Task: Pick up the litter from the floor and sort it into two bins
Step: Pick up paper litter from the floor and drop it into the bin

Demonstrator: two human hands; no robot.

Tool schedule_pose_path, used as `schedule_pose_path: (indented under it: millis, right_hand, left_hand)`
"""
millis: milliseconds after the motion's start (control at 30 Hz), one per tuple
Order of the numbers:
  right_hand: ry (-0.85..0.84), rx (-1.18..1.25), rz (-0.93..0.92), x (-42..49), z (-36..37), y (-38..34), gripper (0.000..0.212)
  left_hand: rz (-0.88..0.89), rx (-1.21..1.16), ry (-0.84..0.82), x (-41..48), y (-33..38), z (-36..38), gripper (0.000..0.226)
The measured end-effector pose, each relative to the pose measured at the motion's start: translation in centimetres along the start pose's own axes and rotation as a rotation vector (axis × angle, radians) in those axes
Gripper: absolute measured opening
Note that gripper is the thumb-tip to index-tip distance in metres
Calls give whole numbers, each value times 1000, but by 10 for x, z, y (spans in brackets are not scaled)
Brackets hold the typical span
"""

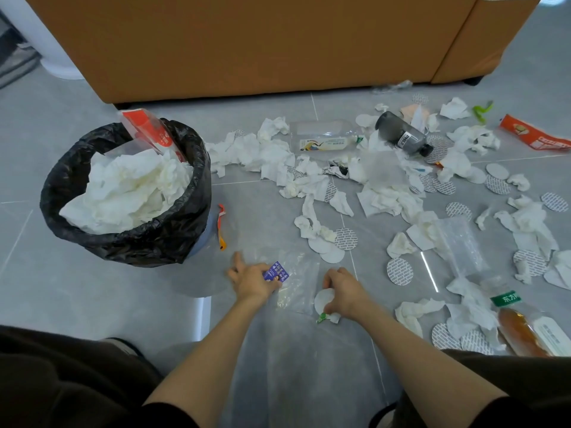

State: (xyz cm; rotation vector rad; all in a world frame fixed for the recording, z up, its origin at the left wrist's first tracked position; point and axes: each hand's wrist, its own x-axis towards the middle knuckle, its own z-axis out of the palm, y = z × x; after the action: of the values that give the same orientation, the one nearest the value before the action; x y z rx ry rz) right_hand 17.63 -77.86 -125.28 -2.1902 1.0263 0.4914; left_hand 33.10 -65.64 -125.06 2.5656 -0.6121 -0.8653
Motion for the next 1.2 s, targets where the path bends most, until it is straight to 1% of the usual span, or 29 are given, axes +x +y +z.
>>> schedule_pose_path:
  millis: [100,167,300,367,400,433,467,500,533,600,667,733,767,833,867,900,933,1000,1033,1100,1200]
  right_hand:
    - [-15,13,31,1,0,1,43]
    - [-22,30,44,0,0,3,41]
    - [-72,38,18,-2,1,6,33]
    - [-84,66,36,-5,1,8,32]
    - [-76,89,63,-6,1,10,27]
    - [-50,121,86,-9,-1,9,20]
    - [-15,179,119,-11,-4,8,21]
    - [31,269,162,-12,-9,7,26]
    - [83,385,203,-13,-13,5,26]
    - [200,631,230,-14,-29,-3,17]
    - [288,811,224,-12,-48,-16,17]
    - [316,991,227,-8,-65,-31,17]
    - [311,1082,213,-5,-73,-41,18]
    - [263,1203,155,-3,-90,-63,19]
    - [225,1241,112,-1,-97,-75,16]
    - [196,1276,69,0,-104,-89,11]
    - [179,1310,32,1,-110,-102,11]
    - [157,1361,-38,4,-121,-130,17]
    - [147,1375,-63,4,-126,-143,19]
    - [138,1371,-100,5,-133,-170,19]
    - [169,1353,-116,7,-139,-210,10]
  left_hand:
    - [64,-121,-3,-1,1,2,20]
    - [110,-139,4,0,2,2,19]
    - [90,-233,46,-1,12,-3,14]
    - [105,-292,81,-3,21,-9,7]
    - [125,-325,83,-3,27,-12,1]
    - [156,-362,93,-4,33,-18,5]
    - [189,-391,108,-5,39,-25,10]
    - [215,-433,123,-4,44,-33,11]
    - [231,-479,142,-3,50,-42,10]
    - [253,-563,196,-4,61,-65,7]
    - [297,-608,280,-5,70,-91,14]
    - [347,-660,350,-8,76,-116,17]
    - [366,-684,391,-12,77,-129,13]
    - [389,-737,452,-17,78,-154,6]
    - [395,-756,487,-19,76,-167,7]
    - [394,-762,527,-20,73,-179,9]
    - [378,-773,551,-21,70,-189,13]
    - [328,-814,579,-19,57,-206,17]
    - [307,-821,581,-18,51,-212,16]
    - [244,-884,568,-17,38,-222,5]
    - [142,-1031,572,-18,19,-236,24]
